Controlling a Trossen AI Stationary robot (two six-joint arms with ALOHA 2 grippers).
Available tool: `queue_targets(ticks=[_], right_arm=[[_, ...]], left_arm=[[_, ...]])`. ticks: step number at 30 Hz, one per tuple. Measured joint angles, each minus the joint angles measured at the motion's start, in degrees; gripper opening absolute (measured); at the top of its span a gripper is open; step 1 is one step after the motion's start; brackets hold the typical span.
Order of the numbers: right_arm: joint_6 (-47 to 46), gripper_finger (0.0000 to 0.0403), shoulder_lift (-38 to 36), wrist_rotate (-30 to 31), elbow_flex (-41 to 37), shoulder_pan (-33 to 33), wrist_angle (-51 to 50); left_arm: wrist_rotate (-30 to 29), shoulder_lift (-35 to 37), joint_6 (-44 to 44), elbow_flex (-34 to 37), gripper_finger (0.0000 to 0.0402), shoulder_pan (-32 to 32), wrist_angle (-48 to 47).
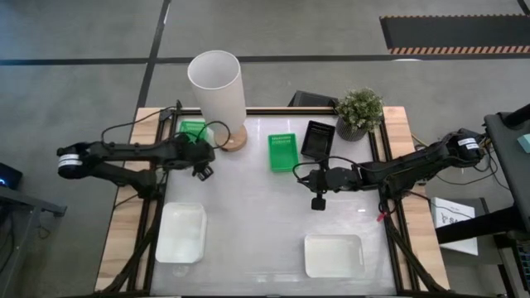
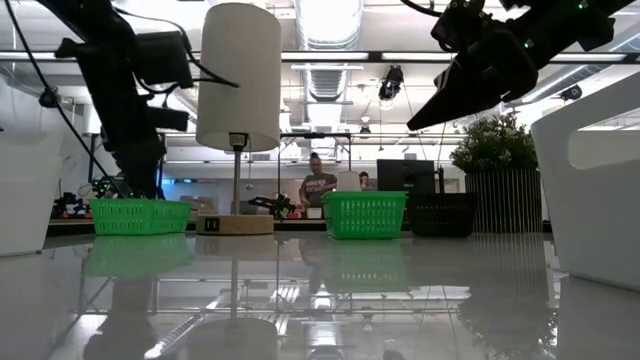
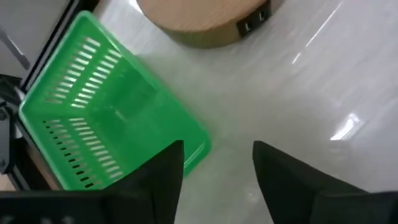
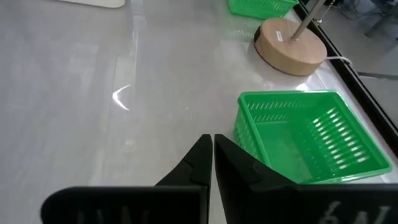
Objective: Stack baskets by color
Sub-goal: Stack the green bin on top of the other green bin
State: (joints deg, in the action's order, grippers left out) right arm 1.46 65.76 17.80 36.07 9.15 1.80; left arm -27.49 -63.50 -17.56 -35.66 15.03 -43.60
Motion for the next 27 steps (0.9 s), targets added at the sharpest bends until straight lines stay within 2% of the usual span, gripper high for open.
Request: queue_targets(ticks=[3, 11, 17, 21, 27], right_arm=[[-0.1, 0.0011, 0.0, 0.0, 0.0, 0.0, 0.0], [-0.2, 0.0011, 0.0, 0.0, -0.1, 0.0, -0.1], [-0.9, 0.0011, 0.0, -0.2, -0.2, 0.0, -1.1], [-1.2, 0.0011, 0.0, -0.2, -0.2, 0.0, -1.3], [-1.4, 0.0011, 0.0, -0.2, -0.2, 0.0, -1.5]], left_arm=[[-0.5, -2.8, -0.3, 0.0, 0.018, 0.2, 0.1], [-6.8, -10.3, -3.5, 0.0, 0.018, 0.4, 1.3], [-7.1, -12.8, -3.2, 0.0, 0.0175, 0.4, 3.5], [-7.1, -13.3, -3.2, 0.0, 0.0138, 0.4, 4.1], [-7.1, -13.4, -4.3, 0.0, 0.0039, 0.4, 4.1]])
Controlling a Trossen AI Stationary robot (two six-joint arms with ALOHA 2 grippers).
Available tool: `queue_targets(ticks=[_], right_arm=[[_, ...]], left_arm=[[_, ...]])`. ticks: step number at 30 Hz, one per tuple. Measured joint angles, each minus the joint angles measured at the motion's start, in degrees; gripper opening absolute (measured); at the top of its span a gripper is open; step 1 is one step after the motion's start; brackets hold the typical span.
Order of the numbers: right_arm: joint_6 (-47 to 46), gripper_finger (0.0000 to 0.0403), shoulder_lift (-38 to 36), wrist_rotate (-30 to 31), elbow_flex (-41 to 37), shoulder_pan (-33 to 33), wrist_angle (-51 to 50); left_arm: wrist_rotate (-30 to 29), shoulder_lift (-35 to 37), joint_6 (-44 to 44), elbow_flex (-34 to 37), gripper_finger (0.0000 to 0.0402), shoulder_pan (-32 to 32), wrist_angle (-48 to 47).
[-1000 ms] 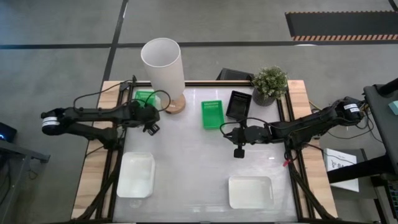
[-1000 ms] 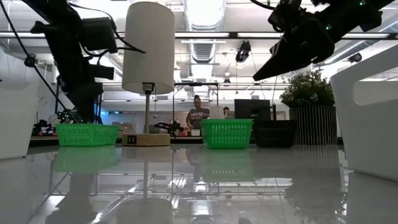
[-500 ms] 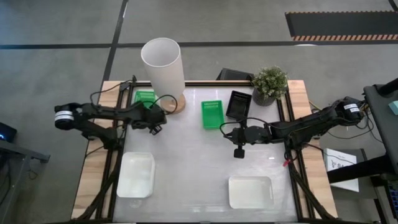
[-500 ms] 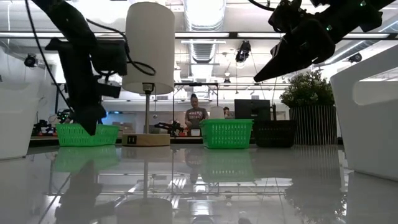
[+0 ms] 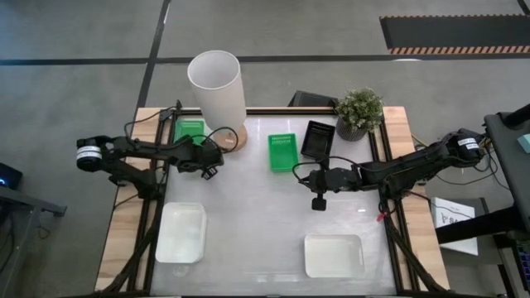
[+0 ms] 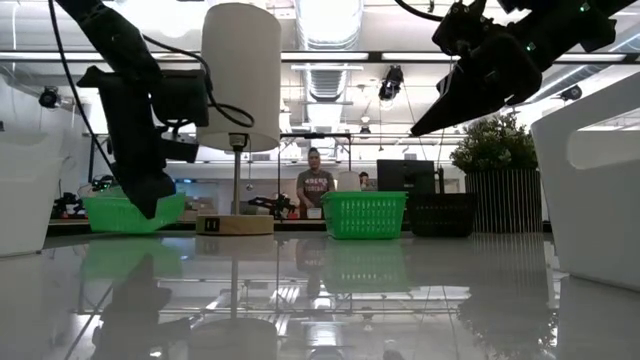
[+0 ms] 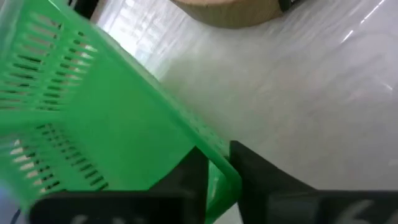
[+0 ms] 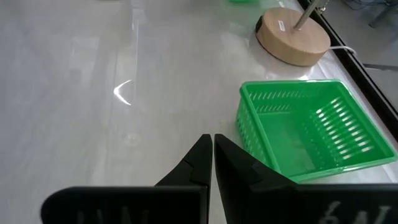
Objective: Stack baskets by color
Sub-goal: Stack the green bin on top of the other green bin
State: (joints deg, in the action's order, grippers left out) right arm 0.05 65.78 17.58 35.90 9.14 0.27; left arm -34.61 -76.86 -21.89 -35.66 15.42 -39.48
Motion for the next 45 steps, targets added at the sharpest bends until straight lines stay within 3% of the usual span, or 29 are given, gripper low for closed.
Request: queue_targets(ticks=[3, 12, 14, 20, 29, 32, 36, 42, 45], right_arm=[[0.0, 0.0011, 0.0, 0.0, 0.0, 0.0, 0.0], [0.0, 0.0011, 0.0, 0.0, 0.0, 0.0, 0.0], [0.0, 0.0011, 0.0, 0.0, 0.0, 0.0, 0.0], [0.0, 0.0011, 0.0, 0.0, 0.0, 0.0, -0.1], [-0.1, 0.0011, -0.6, 0.0, 0.0, 0.3, -4.3], [-0.5, 0.0011, -2.1, 0.0, -0.1, 0.9, -6.8], [1.1, 0.0011, -4.9, 0.0, -0.2, 2.0, -7.5], [7.1, 0.0011, -11.1, 0.0, -0.4, 2.6, -7.7], [9.7, 0.0011, -14.9, -0.8, -0.5, 2.6, -8.4]], left_arm=[[0.0, 0.0, -0.3, 0.0, 0.0014, 0.0, 0.0], [0.5, 0.8, -2.3, -4.9, 0.0018, -1.2, -6.2], [3.9, 1.3, -3.5, -7.6, 0.0017, -1.6, -11.3], [22.4, 2.7, -6.4, -14.9, 0.0017, -2.8, -23.5], [34.7, 4.0, -6.3, -26.8, 0.0017, -12.0, -30.0], [36.3, 3.7, -6.4, -30.7, 0.0017, -17.0, -25.2], [34.5, 2.1, -6.0, -34.4, 0.0017, -22.8, -12.1], [17.5, -2.8, 2.3, -35.5, 0.0017, -25.7, 9.3], [14.5, -6.8, 4.9, -35.3, 0.0016, -23.9, 19.1]])
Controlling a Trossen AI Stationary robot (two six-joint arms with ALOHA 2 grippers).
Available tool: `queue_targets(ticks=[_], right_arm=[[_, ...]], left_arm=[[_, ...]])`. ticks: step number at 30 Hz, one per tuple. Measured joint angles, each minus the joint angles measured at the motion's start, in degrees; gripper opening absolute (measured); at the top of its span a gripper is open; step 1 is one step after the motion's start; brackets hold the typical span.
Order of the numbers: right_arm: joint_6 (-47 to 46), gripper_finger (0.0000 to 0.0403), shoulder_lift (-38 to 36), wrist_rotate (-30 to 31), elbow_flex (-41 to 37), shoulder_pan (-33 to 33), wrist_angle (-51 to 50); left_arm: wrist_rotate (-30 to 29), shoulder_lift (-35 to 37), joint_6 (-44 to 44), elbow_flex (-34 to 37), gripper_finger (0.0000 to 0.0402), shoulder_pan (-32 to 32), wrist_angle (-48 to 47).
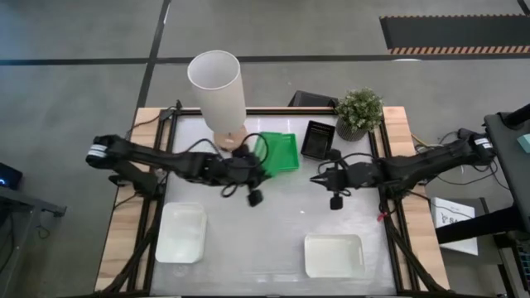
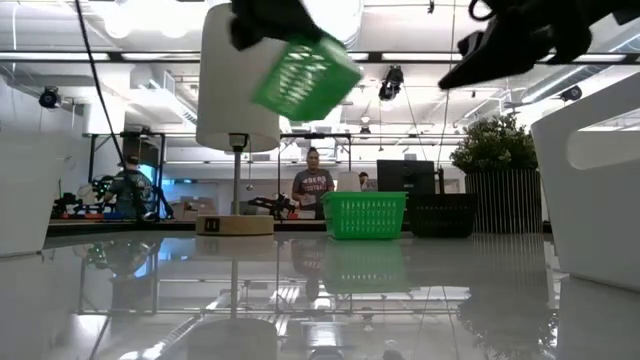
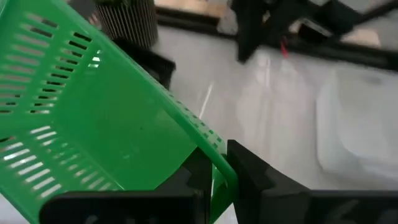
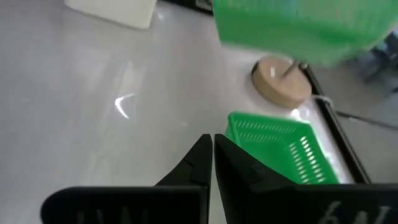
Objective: Stack baskets by color
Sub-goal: Stack the green bin on top of the other green bin
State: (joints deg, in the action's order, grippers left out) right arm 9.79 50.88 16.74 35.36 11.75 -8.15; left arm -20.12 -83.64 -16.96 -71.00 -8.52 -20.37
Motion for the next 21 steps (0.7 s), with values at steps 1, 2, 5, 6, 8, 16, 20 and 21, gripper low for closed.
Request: queue_targets(ticks=[1, 2, 5, 6, 8, 16, 20, 21], right_arm=[[0.5, 0.0011, -1.2, -0.3, -0.1, 0.0, -0.4], [0.9, 0.0011, -2.5, -0.6, -0.2, 0.0, -0.7], [2.0, 0.0011, -6.5, -0.9, -0.6, 0.0, -2.3], [2.6, 0.0011, -7.8, -0.9, -0.8, 0.0, -2.6], [3.6, 0.0011, -10.3, -0.9, -1.5, 0.0, -2.9], [4.4, 0.0011, -18.0, -0.9, -5.0, 0.0, -2.8], [5.4, 0.0011, -19.7, -0.9, -5.6, 0.0, -2.4], [5.8, 0.0011, -19.9, -0.9, -5.6, 0.0, -2.3]], left_arm=[[0.0, -1.6, 0.6, -0.2, 0.0016, 0.6, 2.4], [-0.1, -3.3, 0.9, -0.4, 0.0016, 1.3, 4.7], [-0.3, -8.1, 1.2, -1.4, 0.0016, 3.1, 9.1], [-0.6, -9.5, 1.1, -1.7, 0.0016, 3.7, 9.8], [-1.9, -11.8, 0.9, -2.1, 0.0016, 4.8, 10.8], [-2.9, -17.2, 0.8, -2.1, 0.002, 8.1, 16.4], [-2.9, -18.5, 0.7, -1.8, 0.004, 9.3, 19.2], [-2.9, -18.7, 0.7, -1.8, 0.0045, 9.6, 19.2]])
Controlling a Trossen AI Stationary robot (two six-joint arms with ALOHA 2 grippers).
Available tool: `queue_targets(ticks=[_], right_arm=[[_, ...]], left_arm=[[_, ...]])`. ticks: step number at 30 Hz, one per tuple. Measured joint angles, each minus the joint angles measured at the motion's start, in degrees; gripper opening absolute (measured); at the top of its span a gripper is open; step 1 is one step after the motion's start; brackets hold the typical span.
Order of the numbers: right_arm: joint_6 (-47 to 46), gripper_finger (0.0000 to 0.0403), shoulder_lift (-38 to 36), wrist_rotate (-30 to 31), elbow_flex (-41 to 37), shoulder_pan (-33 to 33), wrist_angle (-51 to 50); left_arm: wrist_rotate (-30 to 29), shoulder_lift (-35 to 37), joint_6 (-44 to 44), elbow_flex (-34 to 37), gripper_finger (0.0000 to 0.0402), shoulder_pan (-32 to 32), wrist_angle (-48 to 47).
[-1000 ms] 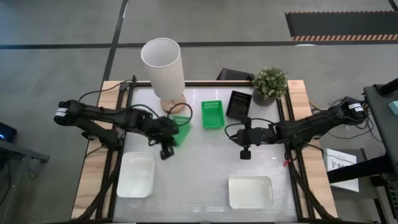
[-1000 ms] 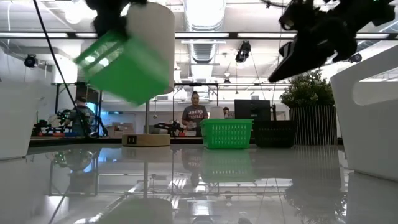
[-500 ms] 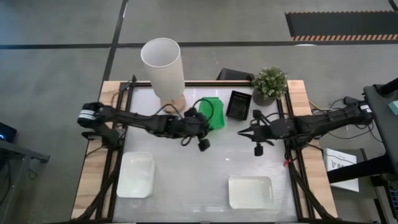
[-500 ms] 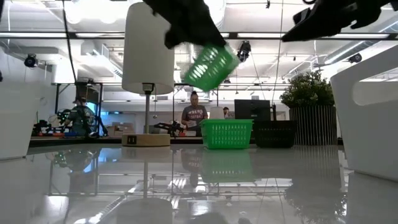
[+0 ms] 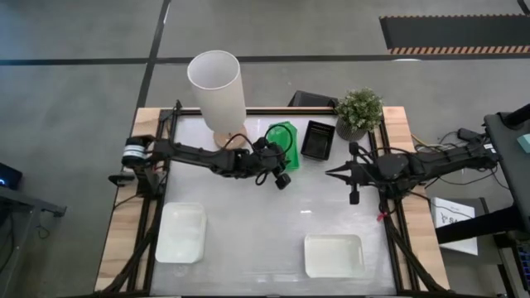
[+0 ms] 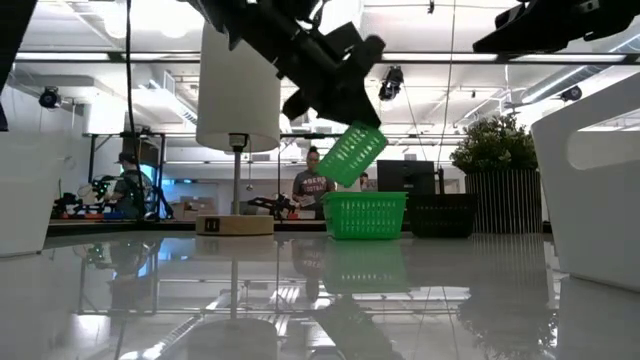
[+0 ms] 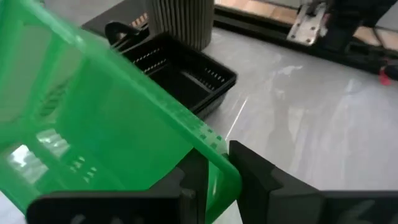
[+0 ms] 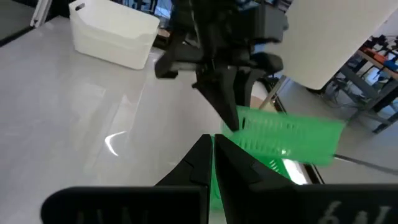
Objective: Stack baskets by color
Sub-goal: Stack the green bin on top of the other green bin, then stack the white bin on top of the other white bin
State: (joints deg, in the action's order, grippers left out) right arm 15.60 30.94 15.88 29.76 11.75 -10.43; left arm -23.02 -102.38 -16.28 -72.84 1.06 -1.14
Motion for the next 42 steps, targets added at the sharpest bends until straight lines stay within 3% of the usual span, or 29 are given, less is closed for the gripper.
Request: queue_targets(ticks=[9, 23, 31, 35, 42], right_arm=[[-0.4, 0.0011, 0.3, -1.4, 0.8, 0.0, -0.5], [-2.4, 0.0011, 0.3, -1.4, 0.8, 0.0, -0.9], [-2.8, 0.0011, 0.3, -1.5, 0.4, 0.0, -0.8], [-0.7, 0.0011, 0.5, -6.2, -1.5, 0.0, 3.0], [-1.6, 0.0011, 1.5, -9.9, -3.7, 0.0, 9.9]], left_arm=[[0.1, -1.6, -3.0, 0.0, 0.0077, 1.3, -0.2], [2.9, -0.9, -4.0, 0.1, 0.008, 1.2, 0.1], [4.6, 1.1, 4.8, 0.7, 0.008, -2.5, 0.1], [5.2, 3.4, 11.3, 2.3, 0.008, -5.8, 0.1], [12.7, 7.2, 18.3, 5.9, 0.008, -12.3, 0.1]])
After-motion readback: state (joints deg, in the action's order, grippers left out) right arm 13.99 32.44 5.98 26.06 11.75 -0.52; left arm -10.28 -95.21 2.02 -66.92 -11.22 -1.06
